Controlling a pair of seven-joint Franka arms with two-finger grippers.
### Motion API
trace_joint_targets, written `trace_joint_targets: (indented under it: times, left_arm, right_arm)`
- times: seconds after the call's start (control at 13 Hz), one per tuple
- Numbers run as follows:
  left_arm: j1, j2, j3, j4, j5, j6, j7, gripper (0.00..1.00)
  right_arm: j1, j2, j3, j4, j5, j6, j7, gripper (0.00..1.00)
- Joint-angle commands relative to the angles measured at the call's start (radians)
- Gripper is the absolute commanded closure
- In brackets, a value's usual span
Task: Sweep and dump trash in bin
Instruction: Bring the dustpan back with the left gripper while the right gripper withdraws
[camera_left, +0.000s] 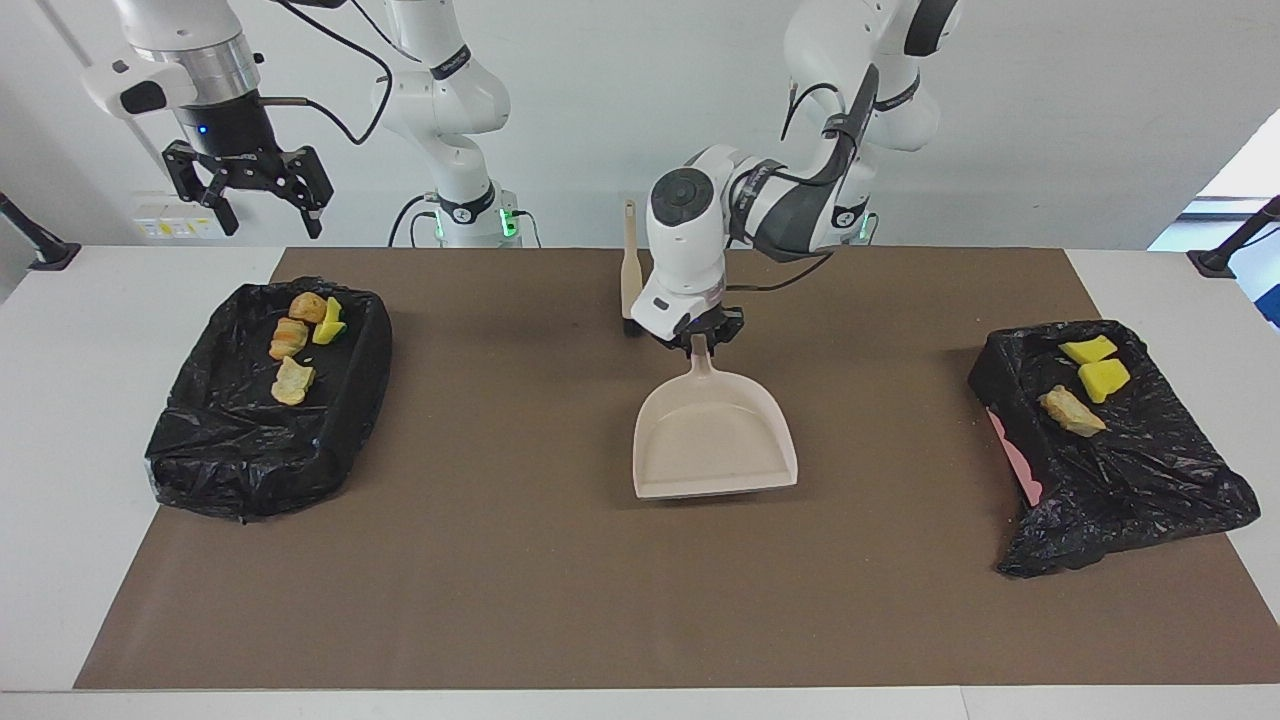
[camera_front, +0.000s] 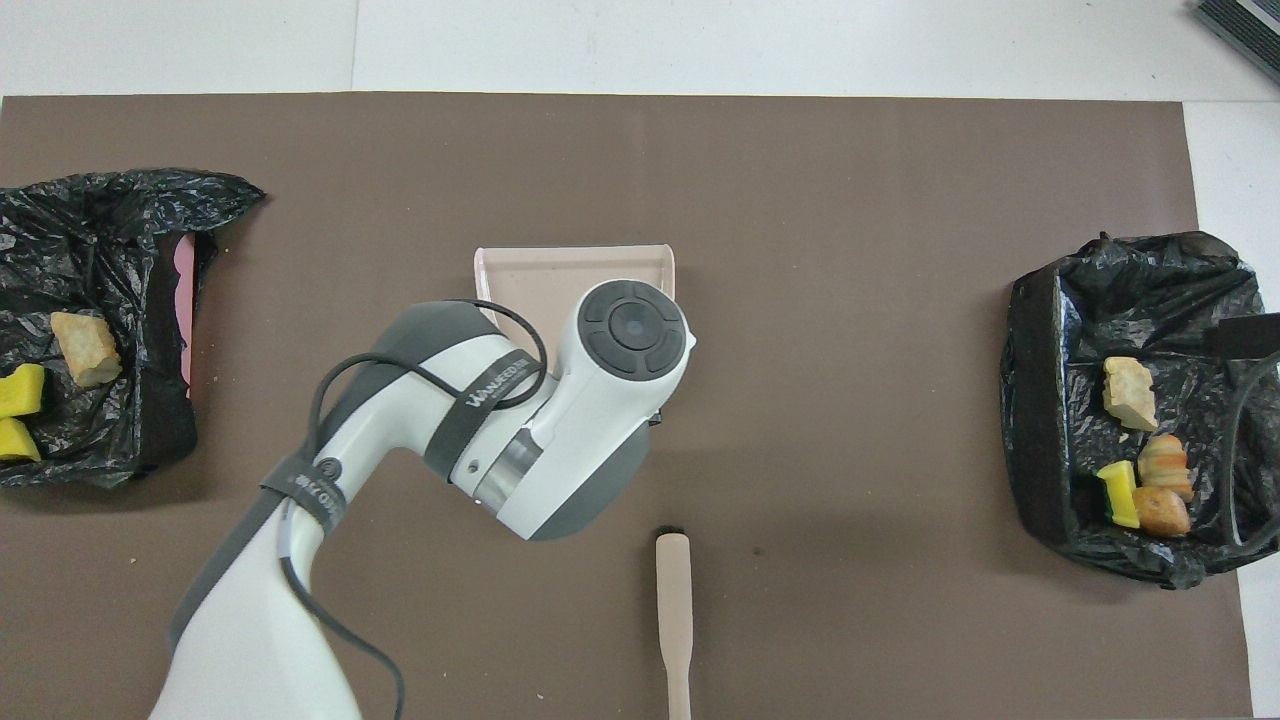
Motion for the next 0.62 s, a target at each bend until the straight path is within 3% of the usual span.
trace_joint_targets:
  times: [0.0,0.31,0.54]
  left_arm:
    - [-0.060,0.154,0.023,0.187,-0.015,-0.016,-0.073,1.00]
    - [-0.066,0.167,0.020,0.173,-0.068,0.168,-0.059,1.00]
    - [-0.069,0.162,0.020,0.138,-0.075,0.172,0.048,1.00]
  right_arm:
    - [0.009,0.014,-0.035,0.018,0.013,-0.015,-0.018,0.00]
    - [0.009,0.005,-0.043,0.004,0.028,-0.029,-0.015,0.00]
    - [0.041,-0.004,-0.065,-0.015,0.028,-0.020,-0.008,0.00]
